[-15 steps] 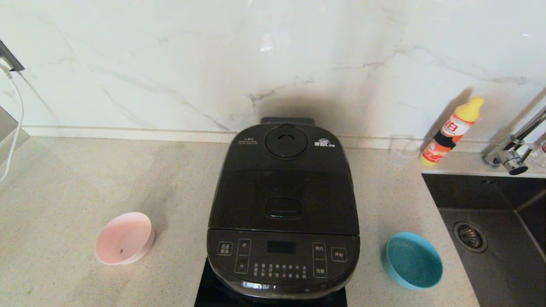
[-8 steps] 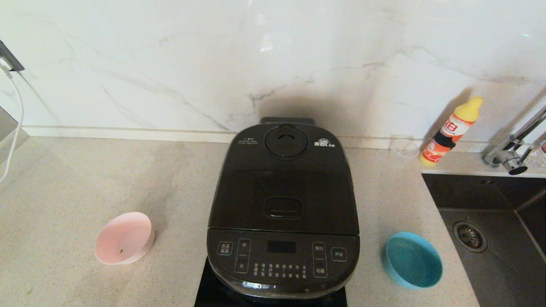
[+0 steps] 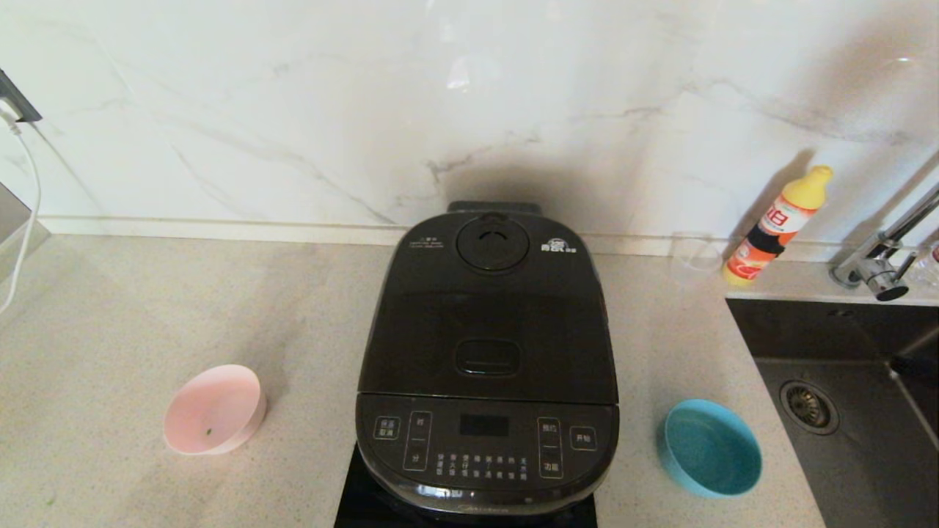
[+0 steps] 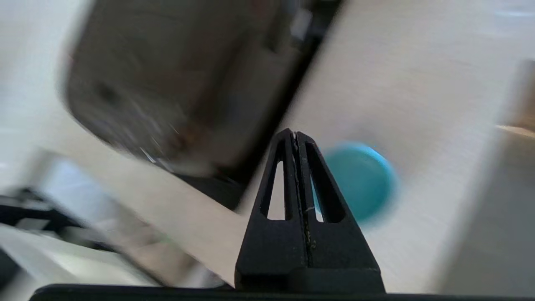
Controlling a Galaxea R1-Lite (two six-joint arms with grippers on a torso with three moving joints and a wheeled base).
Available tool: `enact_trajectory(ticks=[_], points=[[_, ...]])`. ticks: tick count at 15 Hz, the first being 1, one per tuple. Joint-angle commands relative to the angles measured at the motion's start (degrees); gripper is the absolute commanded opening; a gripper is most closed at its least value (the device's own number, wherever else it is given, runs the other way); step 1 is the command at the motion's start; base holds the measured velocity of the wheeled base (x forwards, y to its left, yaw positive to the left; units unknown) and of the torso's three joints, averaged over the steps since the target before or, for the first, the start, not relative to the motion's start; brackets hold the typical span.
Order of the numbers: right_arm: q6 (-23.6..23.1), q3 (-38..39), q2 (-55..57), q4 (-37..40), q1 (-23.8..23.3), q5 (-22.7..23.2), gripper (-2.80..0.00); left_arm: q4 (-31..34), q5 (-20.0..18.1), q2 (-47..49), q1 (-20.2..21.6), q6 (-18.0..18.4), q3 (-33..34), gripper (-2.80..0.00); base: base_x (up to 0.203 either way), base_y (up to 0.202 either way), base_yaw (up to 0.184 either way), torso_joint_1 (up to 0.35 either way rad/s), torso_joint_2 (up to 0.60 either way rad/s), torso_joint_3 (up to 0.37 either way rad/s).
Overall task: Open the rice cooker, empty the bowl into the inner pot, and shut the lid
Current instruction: Press the start button
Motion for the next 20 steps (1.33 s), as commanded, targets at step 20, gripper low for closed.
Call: enact_trajectory(ticks=[20], points=[[22.77, -26.52, 41.6, 0.51, 33.96, -11.92, -2.8, -0.02, -0.02, 0.11, 0.0, 0.01, 0.53, -2.8, 0.0, 0.0, 0.0, 0.0, 0.0, 0.0]])
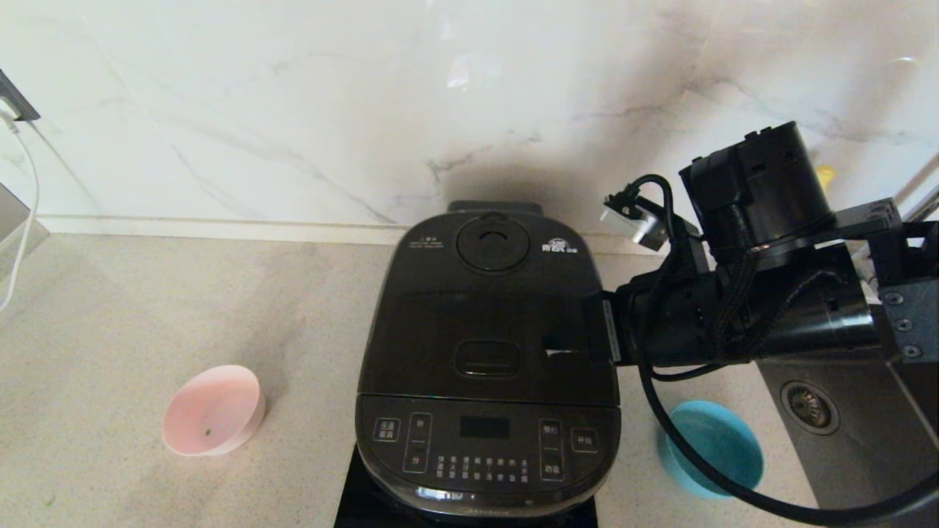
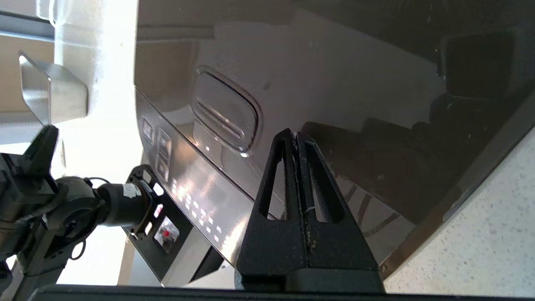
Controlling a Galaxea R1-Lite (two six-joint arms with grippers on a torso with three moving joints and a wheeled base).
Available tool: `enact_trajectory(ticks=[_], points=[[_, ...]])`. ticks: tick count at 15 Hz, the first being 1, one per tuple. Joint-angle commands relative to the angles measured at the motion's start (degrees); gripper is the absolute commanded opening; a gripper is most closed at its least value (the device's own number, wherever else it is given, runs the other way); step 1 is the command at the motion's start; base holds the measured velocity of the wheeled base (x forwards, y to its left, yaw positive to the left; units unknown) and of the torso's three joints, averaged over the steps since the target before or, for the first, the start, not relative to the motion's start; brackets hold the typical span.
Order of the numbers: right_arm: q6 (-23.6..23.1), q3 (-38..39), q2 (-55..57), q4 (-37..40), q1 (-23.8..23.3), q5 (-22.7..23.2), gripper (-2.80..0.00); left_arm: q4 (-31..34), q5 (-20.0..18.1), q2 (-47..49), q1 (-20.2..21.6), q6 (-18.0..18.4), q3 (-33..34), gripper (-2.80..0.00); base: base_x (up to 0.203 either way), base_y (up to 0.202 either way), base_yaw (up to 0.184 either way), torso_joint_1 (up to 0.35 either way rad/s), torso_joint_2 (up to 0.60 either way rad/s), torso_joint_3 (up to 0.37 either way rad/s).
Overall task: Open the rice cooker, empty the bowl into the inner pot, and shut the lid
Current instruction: Press the start button
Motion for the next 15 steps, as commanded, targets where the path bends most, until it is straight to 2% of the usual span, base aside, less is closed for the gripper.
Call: enact_trajectory(ticks=[1, 7, 11, 13, 15], points=[[0.16, 1.03, -1.35, 0.01, -0.06, 0.07, -2.8, -0.04, 0.02, 0.11, 0.05, 0.01, 0.53, -2.8, 0.0, 0.0, 0.0, 0.0, 0.0, 0.0], [-0.03, 6.6, -4.7, -0.84, -1.95, 0.48, -2.8, -0.04, 0.02, 0.11, -0.02, 0.01, 0.51, -2.8, 0.0, 0.0, 0.0, 0.0, 0.0, 0.0], [-0.36, 12.9, -5.49, -8.78, -4.98, 1.65, -2.8, 0.04, 0.02, 0.11, -0.02, 0.01, 0.53, -2.8, 0.0, 0.0, 0.0, 0.0, 0.0, 0.0], [-0.6, 15.81, -5.35, -13.07, -5.0, 1.82, -2.8, -0.04, 0.02, 0.11, -0.02, 0.01, 0.53, -2.8, 0.0, 0.0, 0.0, 0.0, 0.0, 0.0], [-0.73, 16.36, -5.32, -13.45, -3.09, 1.77, -2.8, -0.04, 0.02, 0.11, -0.01, 0.01, 0.53, -2.8, 0.0, 0.0, 0.0, 0.0, 0.0, 0.0]])
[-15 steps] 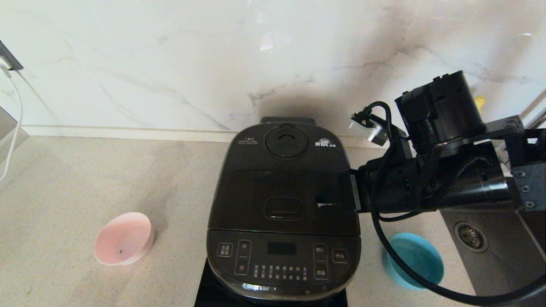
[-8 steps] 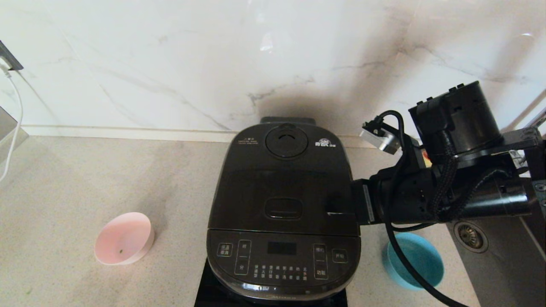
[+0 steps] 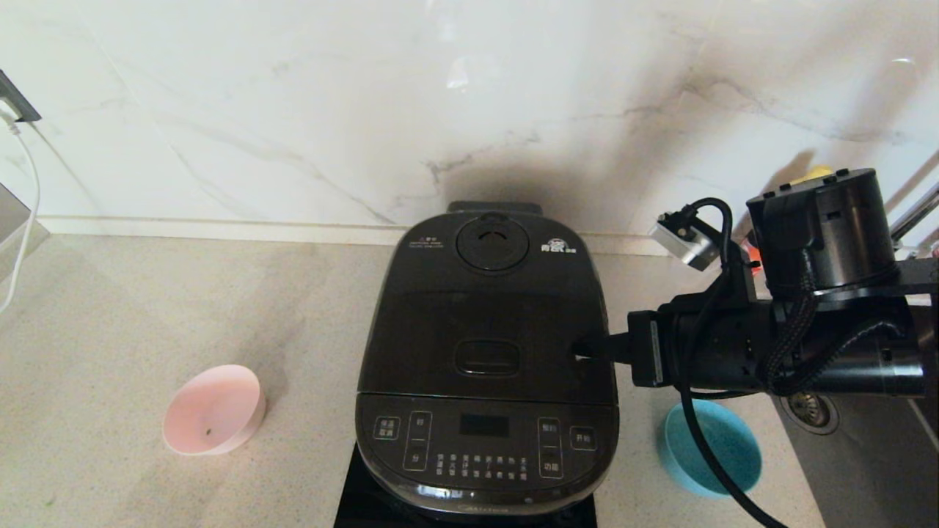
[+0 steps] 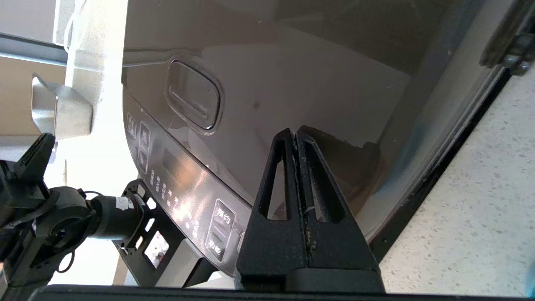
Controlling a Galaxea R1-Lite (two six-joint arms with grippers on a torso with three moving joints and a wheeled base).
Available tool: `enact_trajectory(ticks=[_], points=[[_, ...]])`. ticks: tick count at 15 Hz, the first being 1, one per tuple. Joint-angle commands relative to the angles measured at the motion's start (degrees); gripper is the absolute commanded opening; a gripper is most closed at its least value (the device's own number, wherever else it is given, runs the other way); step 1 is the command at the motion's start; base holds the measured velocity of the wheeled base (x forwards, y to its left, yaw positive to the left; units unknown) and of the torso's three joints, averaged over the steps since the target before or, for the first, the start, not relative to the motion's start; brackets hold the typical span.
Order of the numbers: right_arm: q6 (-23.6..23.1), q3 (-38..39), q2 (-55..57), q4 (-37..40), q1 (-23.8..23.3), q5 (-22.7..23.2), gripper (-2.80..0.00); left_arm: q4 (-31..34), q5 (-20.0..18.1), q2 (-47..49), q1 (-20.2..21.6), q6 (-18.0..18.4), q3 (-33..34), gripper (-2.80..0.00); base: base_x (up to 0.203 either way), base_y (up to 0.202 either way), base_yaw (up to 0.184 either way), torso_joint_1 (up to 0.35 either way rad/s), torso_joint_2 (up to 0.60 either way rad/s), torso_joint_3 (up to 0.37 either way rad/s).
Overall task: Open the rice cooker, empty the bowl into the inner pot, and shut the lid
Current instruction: Press the start button
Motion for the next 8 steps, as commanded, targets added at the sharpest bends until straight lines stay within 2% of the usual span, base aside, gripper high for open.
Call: enact_trajectory(ticks=[1, 8], points=[[0.25, 1.13, -0.54, 0.1, 2.35, -0.24, -2.8, -0.02, -0.02, 0.1, 0.04, 0.01, 0.53, -2.8, 0.0, 0.0, 0.0, 0.0, 0.0, 0.0], [0.38, -1.2, -4.36, 0.27, 2.74, -1.06, -2.8, -0.02, -0.02, 0.1, 0.05, 0.01, 0.53, -2.8, 0.0, 0.0, 0.0, 0.0, 0.0, 0.0]])
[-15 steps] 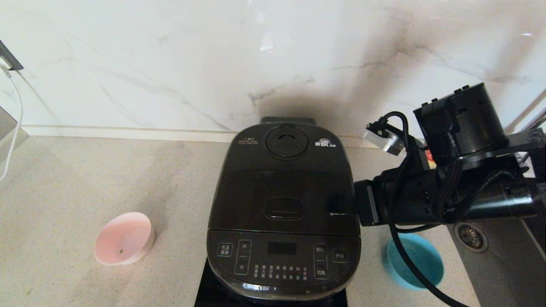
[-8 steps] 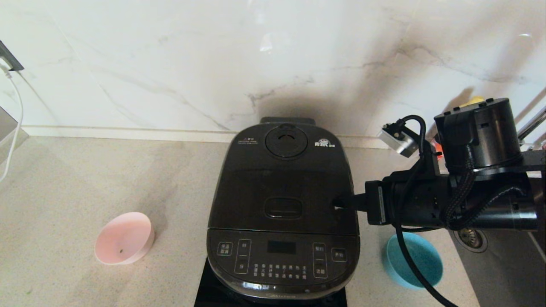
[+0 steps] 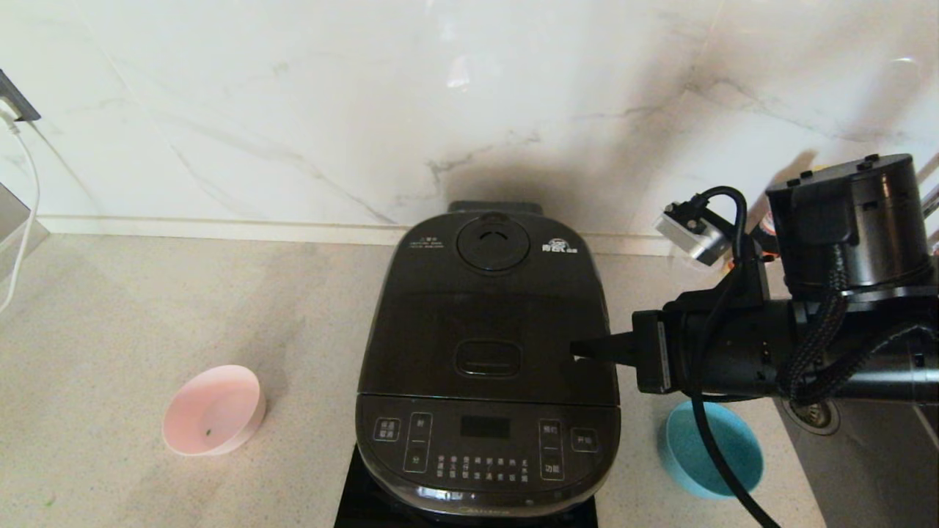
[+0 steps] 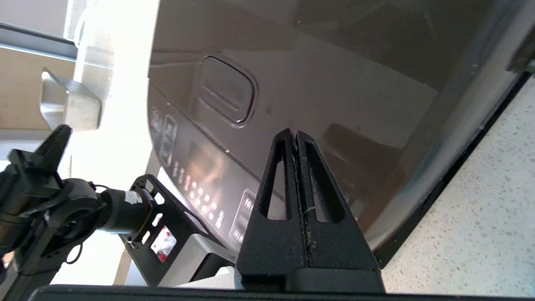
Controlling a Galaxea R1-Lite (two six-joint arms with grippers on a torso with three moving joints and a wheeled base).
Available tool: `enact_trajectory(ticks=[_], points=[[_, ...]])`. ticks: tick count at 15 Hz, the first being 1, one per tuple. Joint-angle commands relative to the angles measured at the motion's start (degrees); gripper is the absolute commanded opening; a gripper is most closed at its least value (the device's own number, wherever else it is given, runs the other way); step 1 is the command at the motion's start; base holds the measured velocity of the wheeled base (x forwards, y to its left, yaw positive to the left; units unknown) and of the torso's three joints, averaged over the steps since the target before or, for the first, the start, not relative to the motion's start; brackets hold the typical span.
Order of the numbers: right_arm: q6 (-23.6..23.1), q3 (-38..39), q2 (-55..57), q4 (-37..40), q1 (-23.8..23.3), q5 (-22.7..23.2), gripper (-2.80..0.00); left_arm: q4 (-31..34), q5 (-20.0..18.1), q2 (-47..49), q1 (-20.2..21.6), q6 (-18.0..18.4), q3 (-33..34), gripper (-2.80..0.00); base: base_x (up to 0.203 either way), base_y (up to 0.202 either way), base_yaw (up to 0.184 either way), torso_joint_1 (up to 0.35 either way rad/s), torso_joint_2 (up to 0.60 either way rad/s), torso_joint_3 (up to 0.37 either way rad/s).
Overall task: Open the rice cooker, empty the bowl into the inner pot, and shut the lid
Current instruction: Press the start button
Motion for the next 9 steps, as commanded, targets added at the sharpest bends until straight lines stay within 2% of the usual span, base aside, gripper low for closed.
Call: enact_trajectory(ticks=[1, 6, 9], points=[[0.24, 0.21, -1.61, -0.04, 0.15, 0.21, -2.8, -0.02, 0.0, 0.1, 0.05, 0.01, 0.53, -2.8, 0.0, 0.0, 0.0, 0.0, 0.0, 0.0], [0.41, 6.07, 0.22, -0.88, 0.52, 0.15, -2.8, -0.04, 0.03, 0.1, 0.06, 0.01, 0.53, -2.8, 0.0, 0.0, 0.0, 0.0, 0.0, 0.0], [0.51, 6.56, 0.83, -0.92, 0.24, -0.03, -2.8, -0.04, -0.02, 0.1, 0.0, 0.01, 0.53, -2.8, 0.0, 0.0, 0.0, 0.0, 0.0, 0.0]])
